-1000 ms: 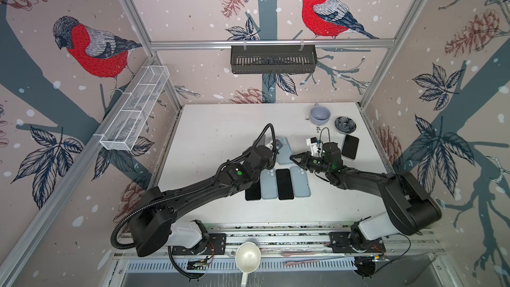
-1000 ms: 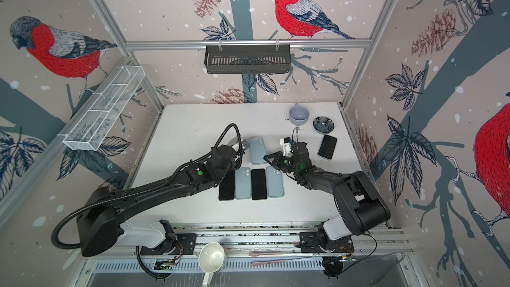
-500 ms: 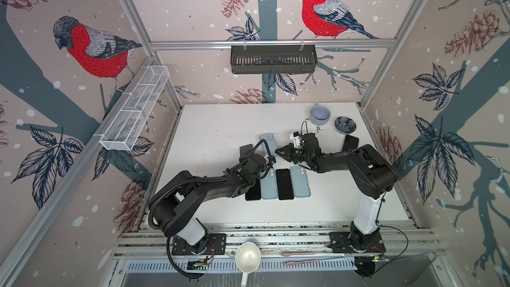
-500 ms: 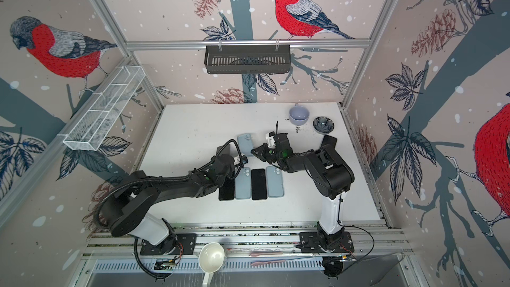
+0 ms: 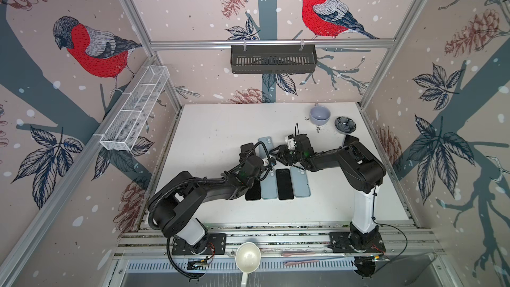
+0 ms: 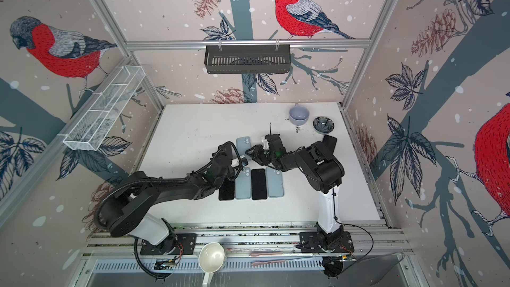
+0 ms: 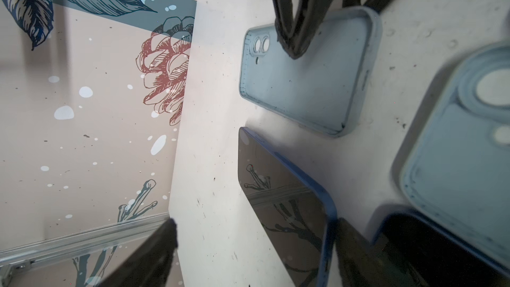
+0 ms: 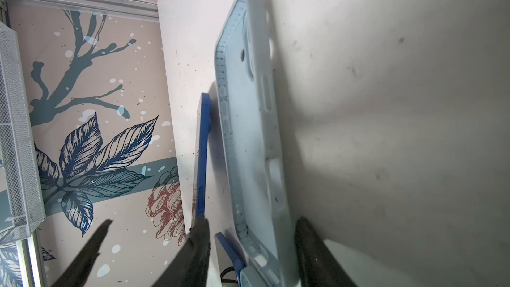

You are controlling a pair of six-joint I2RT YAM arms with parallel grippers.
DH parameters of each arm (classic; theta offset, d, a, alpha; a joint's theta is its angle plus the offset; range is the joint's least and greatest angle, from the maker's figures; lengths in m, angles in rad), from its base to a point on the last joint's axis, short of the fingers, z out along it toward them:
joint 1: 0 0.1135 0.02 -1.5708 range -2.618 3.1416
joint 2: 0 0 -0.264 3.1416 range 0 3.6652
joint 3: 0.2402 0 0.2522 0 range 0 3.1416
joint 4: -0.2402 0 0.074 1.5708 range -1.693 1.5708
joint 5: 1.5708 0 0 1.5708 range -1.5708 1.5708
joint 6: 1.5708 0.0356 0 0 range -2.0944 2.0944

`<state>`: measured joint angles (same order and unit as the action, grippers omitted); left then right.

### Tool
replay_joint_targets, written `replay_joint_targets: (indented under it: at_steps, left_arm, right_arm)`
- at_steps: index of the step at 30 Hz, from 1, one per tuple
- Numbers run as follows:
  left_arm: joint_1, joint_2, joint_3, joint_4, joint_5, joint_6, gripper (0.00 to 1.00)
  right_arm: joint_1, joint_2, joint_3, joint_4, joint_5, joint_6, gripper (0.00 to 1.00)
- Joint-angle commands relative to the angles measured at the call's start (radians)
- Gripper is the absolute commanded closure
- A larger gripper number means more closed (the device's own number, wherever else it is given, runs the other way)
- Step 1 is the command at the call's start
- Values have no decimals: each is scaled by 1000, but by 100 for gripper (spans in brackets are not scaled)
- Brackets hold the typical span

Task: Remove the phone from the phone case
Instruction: 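Lower the light blue case with right gripper while left lowers blue-framed phone, then open both grippers to release the phone and case onto the table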

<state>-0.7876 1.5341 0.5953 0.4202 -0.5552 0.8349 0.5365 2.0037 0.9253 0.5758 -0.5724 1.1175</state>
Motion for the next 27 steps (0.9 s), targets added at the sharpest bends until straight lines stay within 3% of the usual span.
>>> replay_joint_targets:
  at_steps: [1,7,12,16,19,22,27]
  left_arm:
    - [-2,-39,8,-34,10,-36,1]
    - [-9,-140,33,-187,7,-82,1]
    - [-6,-248,42,-221,-43,-190,2]
    - [6,-346,133,-288,-80,-436,2]
    - [48,-377,247,-449,-36,-684,1]
    - [75,-366,338,-623,-72,-895,1]
    - [185,-271,396,-842,8,-1229,1]
  right_arm:
    - [5,-29,-12,-19,-7,-44,30]
    - [-23,-98,-82,-33,-60,-95,16]
    - [-28,-127,-44,-193,-35,-259,15]
    - [-7,-55,112,-373,23,-412,16]
    - [-6,-11,206,-457,90,-476,17]
    - [-3,24,280,-528,148,-531,17]
    - [15,88,388,-599,180,-589,18]
